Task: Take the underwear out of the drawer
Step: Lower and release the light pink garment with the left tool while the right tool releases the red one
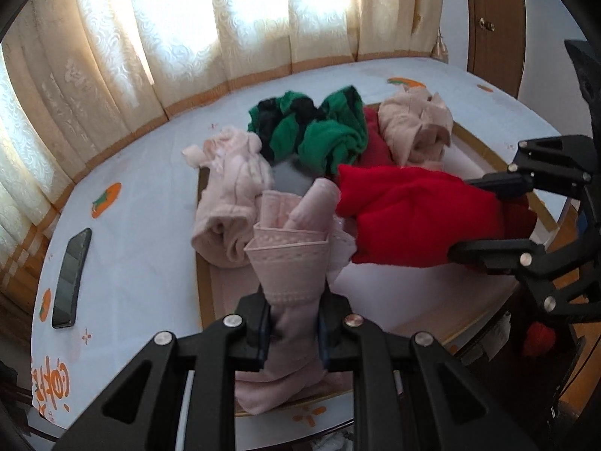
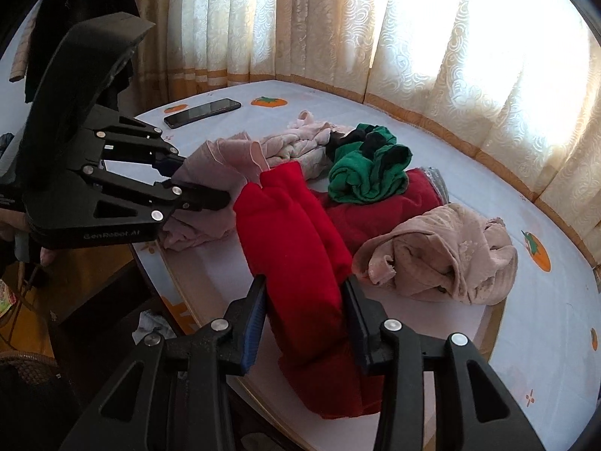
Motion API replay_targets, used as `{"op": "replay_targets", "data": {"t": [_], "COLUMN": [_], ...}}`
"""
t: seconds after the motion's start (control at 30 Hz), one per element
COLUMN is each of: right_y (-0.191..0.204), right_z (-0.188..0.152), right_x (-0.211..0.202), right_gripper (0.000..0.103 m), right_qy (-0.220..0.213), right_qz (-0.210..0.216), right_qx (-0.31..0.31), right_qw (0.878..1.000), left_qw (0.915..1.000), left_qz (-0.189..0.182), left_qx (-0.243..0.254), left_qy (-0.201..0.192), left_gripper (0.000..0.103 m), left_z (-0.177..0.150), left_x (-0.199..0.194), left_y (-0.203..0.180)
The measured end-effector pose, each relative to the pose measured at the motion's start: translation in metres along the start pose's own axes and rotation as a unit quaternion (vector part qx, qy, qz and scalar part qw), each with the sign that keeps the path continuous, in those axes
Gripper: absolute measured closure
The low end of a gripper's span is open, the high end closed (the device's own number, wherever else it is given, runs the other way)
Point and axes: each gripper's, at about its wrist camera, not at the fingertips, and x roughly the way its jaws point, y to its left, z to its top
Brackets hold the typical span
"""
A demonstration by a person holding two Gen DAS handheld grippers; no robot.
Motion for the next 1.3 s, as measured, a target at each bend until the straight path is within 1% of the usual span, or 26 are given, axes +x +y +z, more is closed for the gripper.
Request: {"op": "replay_targets", "data": {"t": [0.2, 0.27, 0.4, 0.6, 0.7, 0.77, 0.83, 0.97, 1.1, 1.3], "right_y": [0.005, 0.004, 0.002, 0.004, 0.004, 0.005, 0.006, 0.006, 0.005, 0.009], "right_z": [0.004, 0.005, 0.007, 0.008, 0.008, 0.006, 0.006, 0.006, 0.005, 0.004], "right_x": [0.009, 0.012, 0.016, 0.02, 0.019, 0.016, 0.014, 0.008, 0.001, -0.003], "right_gripper": [0.059, 0.058, 0.057, 0.053, 0.047, 0.044, 0.043, 0.042, 0.04, 0.038], "right_qy": [0.012, 0.015, 0.017, 0.018, 0.011, 0.005, -0.002, -0.011, -0.021, -0.025], "right_qz": [-0.011, -0.014, -0.015, -0.019, -0.017, -0.017, -0.02, -0.023, -0.019, -0.02], "right_qx": [-0.01, -0.011, -0.007, -0.008, 0.0, 0.004, 0.005, 0.013, 0.02, 0.018], "right_qw": [1.0, 1.0, 1.0, 1.0, 1.0, 1.0, 1.0, 1.0, 0.999, 0.999], "left_qw": [1.0, 0.9999, 0.9999, 0.9999, 0.9998, 0.9998, 0.9998, 0.9997, 0.9997, 0.9996], "left_qz": [0.003, 0.006, 0.005, 0.008, 0.01, 0.013, 0.012, 0.011, 0.014, 0.016], "left_qx": [-0.004, -0.004, -0.01, -0.014, -0.015, -0.017, -0.018, -0.022, -0.019, -0.019], "left_qy": [0.007, 0.008, 0.007, 0.004, 0.002, 0.0, -0.001, -0.005, -0.009, -0.017], "left_gripper": [0.085, 0.082, 0.08, 0.079, 0.075, 0.069, 0.066, 0.055, 0.052, 0.041], "left_z": [-0.002, -0.001, -0.002, -0.003, -0.005, -0.006, -0.007, -0.009, -0.011, -0.013], "left_x": [0.007, 0.009, 0.011, 0.012, 0.01, 0.009, 0.009, 0.005, 0.001, -0.005], "left_y": [0.001, 0.002, 0.005, 0.007, 0.006, 0.006, 0.007, 0.007, 0.005, 0.002]}}
